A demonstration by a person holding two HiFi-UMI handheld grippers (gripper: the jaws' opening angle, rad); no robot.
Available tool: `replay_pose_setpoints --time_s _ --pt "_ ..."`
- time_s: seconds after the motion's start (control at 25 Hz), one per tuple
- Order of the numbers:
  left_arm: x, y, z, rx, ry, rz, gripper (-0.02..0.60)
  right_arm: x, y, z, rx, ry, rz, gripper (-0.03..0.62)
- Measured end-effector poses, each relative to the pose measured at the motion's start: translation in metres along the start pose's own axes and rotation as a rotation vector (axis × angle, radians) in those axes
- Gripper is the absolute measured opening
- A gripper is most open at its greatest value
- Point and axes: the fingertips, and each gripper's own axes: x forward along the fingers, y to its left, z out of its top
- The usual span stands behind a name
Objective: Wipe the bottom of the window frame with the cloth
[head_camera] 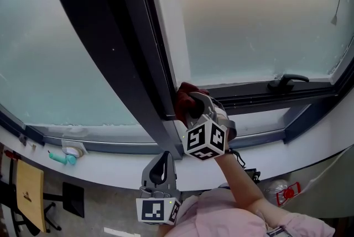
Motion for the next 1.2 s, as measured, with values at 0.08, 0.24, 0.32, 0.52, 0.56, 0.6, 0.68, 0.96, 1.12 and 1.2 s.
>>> replay_pose_setpoints --time_s 0.08,0.24,0.32,0.52,0.56,0.6,0.68,0.96,1.12,1.2 --pt "0.002 -0.001 -0.001 -0.002 0.001 -0.008 -0.005 -0.001 -0.003 -0.002 0.003 0.002 -0.007 0.066" --pt "0.008 -0.005 -0.001 0.002 -0.004 -0.033 -0.005 -0.004 -0.007 -0.007 0.016 0.006 -0.013 0.066" --pt "0.01 -0.009 -0.002 0.003 -0.001 -0.049 -0.005 -0.005 -0.01 -0.009 0.022 0.007 -0.021 0.066" --pt "0.013 -0.019 0.0 0.009 -0.005 -0.075 -0.005 -0.01 -0.015 -0.016 0.029 0.015 -0.031 0.066" --pt "0.013 -0.02 0.001 0.01 -0.006 -0.076 -0.005 -0.011 -0.016 -0.017 0.033 0.014 -0.03 0.066" --pt "0.012 -0.02 0.001 0.011 -0.007 -0.077 -0.005 -0.012 -0.016 -0.017 0.034 0.013 -0.03 0.066" --pt "0.011 -0.02 0.001 0.011 -0.005 -0.076 -0.005 -0.012 -0.017 -0.017 0.033 0.011 -0.035 0.066" --pt "0.006 -0.018 0.001 0.01 -0.004 -0.058 -0.005 -0.013 -0.019 -0.02 0.037 0.014 -0.035 0.066" --pt "0.006 -0.018 0.001 0.009 -0.007 -0.054 -0.005 -0.014 -0.022 -0.022 0.042 0.022 -0.037 0.066" --pt "0.005 -0.017 0.001 0.008 -0.008 -0.049 -0.005 -0.015 -0.023 -0.024 0.046 0.025 -0.036 0.066"
